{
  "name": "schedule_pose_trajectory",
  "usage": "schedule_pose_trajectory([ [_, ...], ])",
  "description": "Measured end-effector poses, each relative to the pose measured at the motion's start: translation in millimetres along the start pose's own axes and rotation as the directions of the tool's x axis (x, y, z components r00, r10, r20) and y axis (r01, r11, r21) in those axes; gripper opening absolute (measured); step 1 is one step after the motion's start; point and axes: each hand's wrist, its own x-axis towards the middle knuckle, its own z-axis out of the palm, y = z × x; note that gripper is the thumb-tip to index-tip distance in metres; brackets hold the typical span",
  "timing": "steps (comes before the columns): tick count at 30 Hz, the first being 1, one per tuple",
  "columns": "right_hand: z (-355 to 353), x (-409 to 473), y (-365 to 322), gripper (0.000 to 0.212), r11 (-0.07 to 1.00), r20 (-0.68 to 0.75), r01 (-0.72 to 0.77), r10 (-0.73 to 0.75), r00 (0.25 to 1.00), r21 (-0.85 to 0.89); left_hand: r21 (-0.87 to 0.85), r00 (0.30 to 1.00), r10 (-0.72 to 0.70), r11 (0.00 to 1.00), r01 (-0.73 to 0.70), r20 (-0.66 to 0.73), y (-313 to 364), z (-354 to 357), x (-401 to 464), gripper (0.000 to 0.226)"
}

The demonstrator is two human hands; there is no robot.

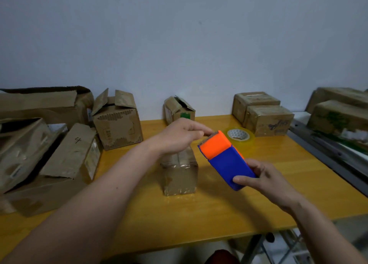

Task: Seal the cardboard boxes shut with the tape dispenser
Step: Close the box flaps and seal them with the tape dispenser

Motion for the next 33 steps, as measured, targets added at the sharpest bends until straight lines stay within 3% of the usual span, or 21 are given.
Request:
schedule_pose_trajectory([
  [3, 0, -3, -5, 0.027, 1.0, 0.049, -0.028, 0.028, 0.998, -0.01, -0.11, 1.0, -0.009, 0.994, 0.01, 0.006, 2, -3, -8, 0.034],
  [7, 6, -3, -13, 0.028, 0.992, 0.176, -0.127, 0.129, 0.976, -0.023, -0.357, 0.989, -0.137, 0.923, 0.145, 0.049, -5, -3, -12, 0.036],
  [12, 23, 0, -21, 0.029, 0.98, 0.313, -0.188, 0.197, 0.929, -0.058, -0.66, 0.942, -0.29, 0.676, 0.328, 0.171, -25, -8, -12, 0.027],
  [17, 34, 2, -27, 0.04, 0.973, 0.213, -0.223, 0.232, 0.949, -0.062, -0.774, 0.918, -0.357, 0.526, 0.352, 0.174, -44, 0, -18, 0.019],
  [20, 41, 7, -30, 0.049, 0.973, 0.125, -0.222, 0.229, 0.965, -0.071, -0.779, 0.905, -0.419, 0.541, 0.315, 0.075, -51, 7, -20, 0.005],
  [25, 46, 17, -44, 0.051, 0.963, 0.131, -0.149, 0.182, 0.975, -0.224, -0.706, 0.848, -0.489, 0.673, 0.22, -0.202, -61, 13, -28, 0.003],
  [30, 35, 15, -54, 0.055, 0.871, 0.15, -0.112, 0.207, 0.967, -0.479, -0.757, 0.697, -0.571, 0.651, 0.061, -0.434, -82, -20, -50, 0.005],
  [33, 33, 19, -55, 0.06, 0.782, 0.112, -0.137, 0.256, 0.96, -0.608, -0.721, 0.727, -0.524, 0.69, 0.058, -0.443, -88, -23, -59, 0.005],
])
